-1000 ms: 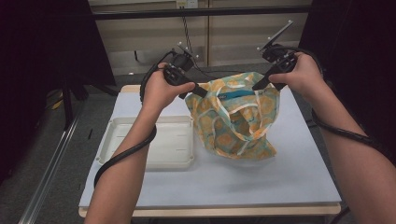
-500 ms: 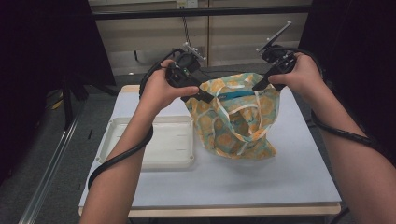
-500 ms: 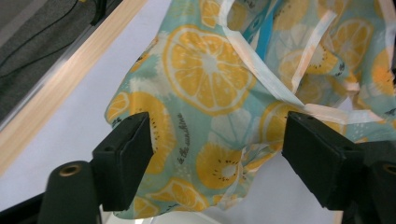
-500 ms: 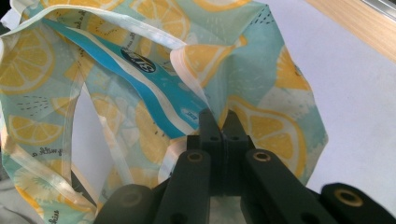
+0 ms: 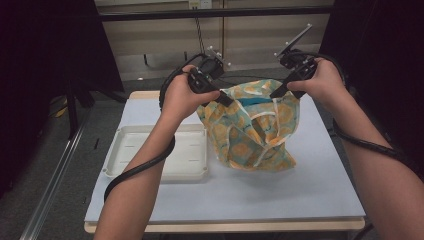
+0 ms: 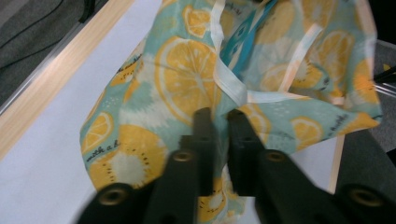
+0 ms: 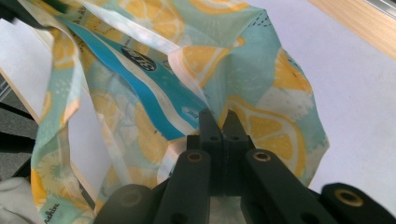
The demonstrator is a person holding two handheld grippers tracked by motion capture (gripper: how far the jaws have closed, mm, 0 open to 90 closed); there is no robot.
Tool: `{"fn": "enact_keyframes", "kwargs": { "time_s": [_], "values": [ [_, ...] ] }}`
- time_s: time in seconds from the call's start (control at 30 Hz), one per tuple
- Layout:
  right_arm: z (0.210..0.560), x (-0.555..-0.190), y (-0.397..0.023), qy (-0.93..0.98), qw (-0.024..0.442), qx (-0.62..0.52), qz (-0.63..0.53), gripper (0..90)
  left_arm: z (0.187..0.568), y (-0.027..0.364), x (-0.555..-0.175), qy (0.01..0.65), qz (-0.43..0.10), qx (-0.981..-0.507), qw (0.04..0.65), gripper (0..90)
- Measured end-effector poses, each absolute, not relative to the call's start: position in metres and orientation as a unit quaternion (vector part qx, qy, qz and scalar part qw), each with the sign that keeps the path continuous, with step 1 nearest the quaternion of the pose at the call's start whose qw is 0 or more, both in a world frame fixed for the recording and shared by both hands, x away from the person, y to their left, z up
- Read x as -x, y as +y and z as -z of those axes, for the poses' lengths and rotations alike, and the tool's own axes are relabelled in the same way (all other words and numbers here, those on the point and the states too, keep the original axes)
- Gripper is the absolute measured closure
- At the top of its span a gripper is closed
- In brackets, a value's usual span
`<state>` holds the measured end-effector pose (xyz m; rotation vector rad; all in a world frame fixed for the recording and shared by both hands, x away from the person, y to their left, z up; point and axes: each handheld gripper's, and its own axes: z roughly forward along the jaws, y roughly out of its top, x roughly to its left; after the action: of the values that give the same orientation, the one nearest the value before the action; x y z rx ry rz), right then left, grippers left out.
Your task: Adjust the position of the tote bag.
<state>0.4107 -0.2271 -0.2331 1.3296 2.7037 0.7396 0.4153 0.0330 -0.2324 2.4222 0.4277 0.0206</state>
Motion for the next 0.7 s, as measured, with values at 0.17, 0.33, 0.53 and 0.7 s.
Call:
{"fn": "enact_keyframes", "kwargs": {
  "time_s": [0.17,0.33,0.53,0.7],
  "values": [
    [0.234,-0.411,-0.228,0.871,0.017,-0.429,-0.238,90.0,0.215,0.035,-0.417,0.174,-0.010,-0.921,0.349,89.4],
    [0.234,-0.411,-0.227,0.873,0.017,-0.428,-0.234,90.0,0.208,0.037,-0.425,0.186,-0.025,-0.917,0.352,89.4],
    [0.234,-0.412,-0.226,0.875,0.016,-0.425,-0.233,90.0,0.214,0.036,-0.442,0.225,-0.030,-0.907,0.355,89.5],
    [0.235,-0.413,-0.227,0.875,0.013,-0.426,-0.230,90.0,0.226,0.033,-0.457,0.245,-0.030,-0.909,0.336,89.6]
  ]
}}
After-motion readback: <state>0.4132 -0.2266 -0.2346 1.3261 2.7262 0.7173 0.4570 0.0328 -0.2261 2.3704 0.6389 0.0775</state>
